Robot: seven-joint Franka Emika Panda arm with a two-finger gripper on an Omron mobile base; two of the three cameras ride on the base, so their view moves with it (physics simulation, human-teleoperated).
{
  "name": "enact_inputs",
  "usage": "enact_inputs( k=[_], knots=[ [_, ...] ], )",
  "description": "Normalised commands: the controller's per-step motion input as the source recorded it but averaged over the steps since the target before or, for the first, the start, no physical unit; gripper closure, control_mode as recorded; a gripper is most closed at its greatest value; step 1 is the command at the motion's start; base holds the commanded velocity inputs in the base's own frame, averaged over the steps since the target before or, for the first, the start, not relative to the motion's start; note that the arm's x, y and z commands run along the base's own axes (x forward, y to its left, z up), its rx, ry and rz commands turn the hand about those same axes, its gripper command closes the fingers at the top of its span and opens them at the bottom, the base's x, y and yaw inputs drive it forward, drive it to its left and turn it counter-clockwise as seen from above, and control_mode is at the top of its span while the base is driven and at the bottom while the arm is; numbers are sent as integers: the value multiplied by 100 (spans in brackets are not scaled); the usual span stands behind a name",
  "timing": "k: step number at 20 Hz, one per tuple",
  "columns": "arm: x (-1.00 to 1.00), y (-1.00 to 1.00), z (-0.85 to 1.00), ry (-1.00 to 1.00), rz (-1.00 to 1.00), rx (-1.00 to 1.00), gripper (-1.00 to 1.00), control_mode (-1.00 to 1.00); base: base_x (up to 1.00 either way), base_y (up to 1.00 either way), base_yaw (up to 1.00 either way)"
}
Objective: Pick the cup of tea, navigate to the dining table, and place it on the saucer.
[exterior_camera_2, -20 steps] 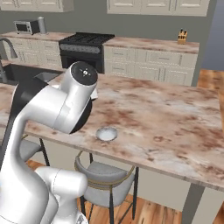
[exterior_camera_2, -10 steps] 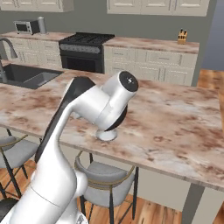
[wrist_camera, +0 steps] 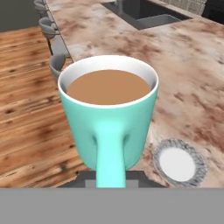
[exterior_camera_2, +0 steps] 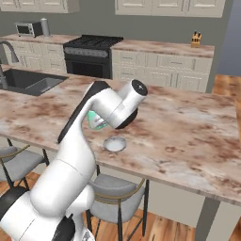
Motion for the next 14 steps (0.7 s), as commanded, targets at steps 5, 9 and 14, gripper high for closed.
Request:
enact_inputs(
  k=[5,9,14],
  knots=[
    [18,0,-71,-6,0,0,100,-100,0,0,0],
    [0,-2,-59,-19,0,0,100,-100,0,0,0],
    [3,0,-27,-24,0,-3,100,-100,0,0,0]
  ],
)
